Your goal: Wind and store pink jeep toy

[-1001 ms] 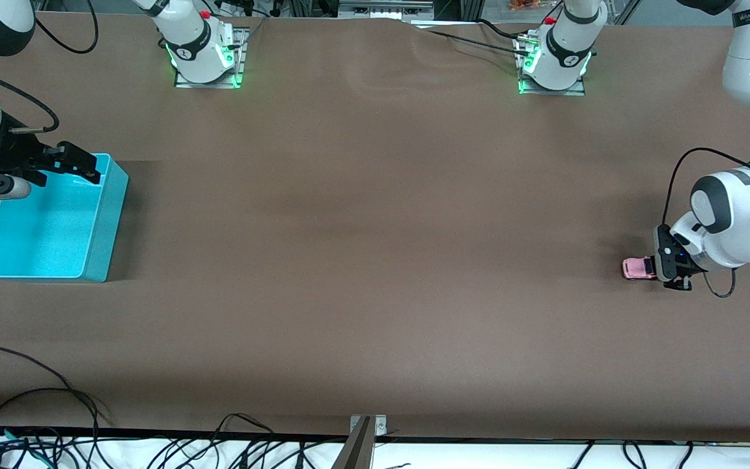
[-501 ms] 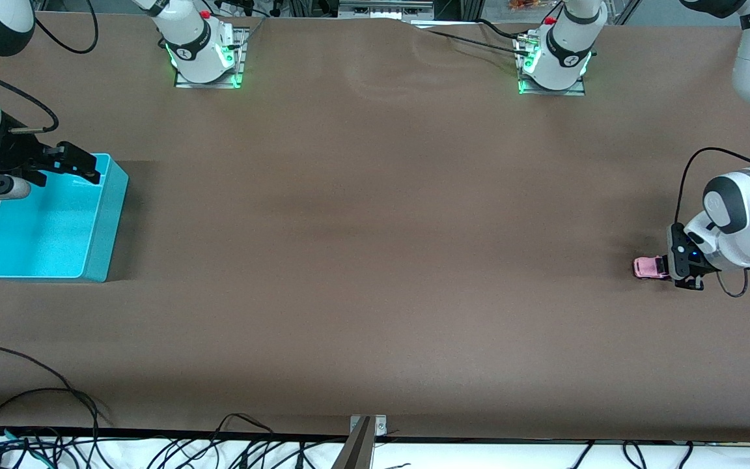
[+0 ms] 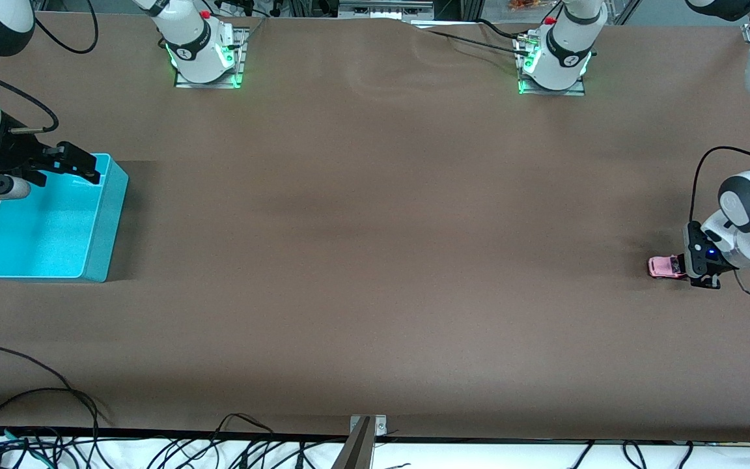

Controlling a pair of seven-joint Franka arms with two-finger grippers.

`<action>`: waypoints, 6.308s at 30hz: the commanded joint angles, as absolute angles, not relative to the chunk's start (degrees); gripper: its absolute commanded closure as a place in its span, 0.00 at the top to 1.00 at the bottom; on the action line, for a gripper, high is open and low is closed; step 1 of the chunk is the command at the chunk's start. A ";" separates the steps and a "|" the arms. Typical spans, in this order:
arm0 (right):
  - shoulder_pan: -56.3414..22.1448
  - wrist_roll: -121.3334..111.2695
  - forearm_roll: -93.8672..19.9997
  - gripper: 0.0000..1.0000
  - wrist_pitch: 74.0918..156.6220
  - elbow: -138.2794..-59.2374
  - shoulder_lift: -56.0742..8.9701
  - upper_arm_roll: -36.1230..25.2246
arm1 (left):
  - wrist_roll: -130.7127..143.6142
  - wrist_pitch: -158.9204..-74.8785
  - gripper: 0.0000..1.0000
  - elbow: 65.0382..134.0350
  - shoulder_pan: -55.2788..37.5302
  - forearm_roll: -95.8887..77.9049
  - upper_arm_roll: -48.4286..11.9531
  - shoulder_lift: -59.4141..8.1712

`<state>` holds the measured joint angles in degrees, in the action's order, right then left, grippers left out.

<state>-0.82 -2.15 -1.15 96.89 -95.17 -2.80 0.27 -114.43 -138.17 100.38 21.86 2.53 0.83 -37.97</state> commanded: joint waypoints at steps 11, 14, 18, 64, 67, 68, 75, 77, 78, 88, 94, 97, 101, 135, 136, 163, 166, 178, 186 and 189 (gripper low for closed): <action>-0.53 -2.64 -0.35 1.00 96.50 -93.52 -3.60 0.44 | -118.21 -138.52 0.07 99.05 24.08 3.78 2.46 -43.15; -0.53 -2.55 -0.44 1.00 96.50 -93.52 -3.60 0.44 | -118.39 -138.52 0.07 98.79 24.43 3.87 2.46 -43.42; -0.62 -2.55 -0.44 1.00 96.42 -93.52 -3.52 0.44 | -119.09 -138.52 0.07 98.61 24.43 3.78 2.46 -43.59; -0.62 -2.55 -0.53 1.00 96.33 -93.52 -3.52 0.44 | -111.19 -122.09 1.00 86.93 22.24 3.16 1.93 -37.62; -0.62 -2.55 -0.53 1.00 96.33 -93.52 -3.52 0.44 | -109.25 -120.15 1.00 84.91 21.53 3.08 1.93 -37.62; -0.62 -2.55 -0.53 1.00 96.33 -93.52 -3.52 0.44 | -108.73 -119.80 1.00 84.29 21.53 3.08 1.93 -37.62; -0.62 -2.55 -0.62 1.00 96.33 -93.52 -3.52 0.44 | -104.15 -117.42 1.00 82.18 20.57 3.08 1.41 -35.60; -0.70 -2.46 -0.53 1.00 96.33 -93.52 -3.52 0.44 | -103.19 -117.07 1.00 82.18 19.87 3.08 0.88 -34.72; -0.70 -2.37 -0.61 1.00 96.33 -93.52 -3.52 0.44 | -102.49 -116.90 1.00 82.18 19.43 3.08 0.79 -34.19; -0.70 -2.55 -0.62 1.00 96.42 -93.52 -3.52 0.44 | -91.70 -112.77 1.00 80.61 16.09 3.25 0.44 -30.85; -0.70 -2.55 -0.53 1.00 96.42 -93.52 -3.52 0.44 | -86.32 -108.56 1.00 77.35 15.21 3.08 0.44 -30.85; -0.70 -2.55 -0.53 1.00 96.42 -93.52 -3.52 0.44 | -81.66 -104.51 1.00 74.63 14.15 2.99 0.44 -30.85; -0.70 -2.55 -0.53 1.00 96.42 -93.52 -3.52 0.44 | -77.97 -100.55 1.00 72.69 13.62 2.46 -0.26 -30.85; -0.62 -2.29 -0.53 1.00 96.42 -93.52 -3.52 0.44 | -60.03 -97.73 1.00 70.05 13.45 -2.01 -0.18 -28.48; -0.62 -2.29 -0.53 1.00 96.42 -93.52 -3.52 0.44 | -60.12 -97.65 1.00 70.05 13.62 -2.54 -0.18 -28.48; -0.53 -2.02 0.18 1.00 97.47 -93.60 -5.98 0.35 | -26.56 -94.66 1.00 70.05 8.61 -2.64 -1.49 -25.84; -0.44 -1.85 0.26 1.00 97.47 -93.69 -6.06 0.35 | -23.04 -93.78 1.00 70.05 7.30 -2.11 -1.49 -24.70; -0.53 -1.93 0.26 1.00 106.42 -105.19 -2.99 0.53 | -3.17 -87.54 1.00 76.10 2.81 -2.02 -0.44 -16.54; -0.53 -2.29 0.26 1.00 115.65 -113.19 -3.51 0.44 | -3.16 -90.87 1.00 88.48 1.23 -0.89 0.18 -4.68; -0.53 -2.29 0.26 1.00 121.71 -117.75 -3.60 0.44 | -3.08 -94.56 1.00 95.52 0.44 0.09 0.18 1.39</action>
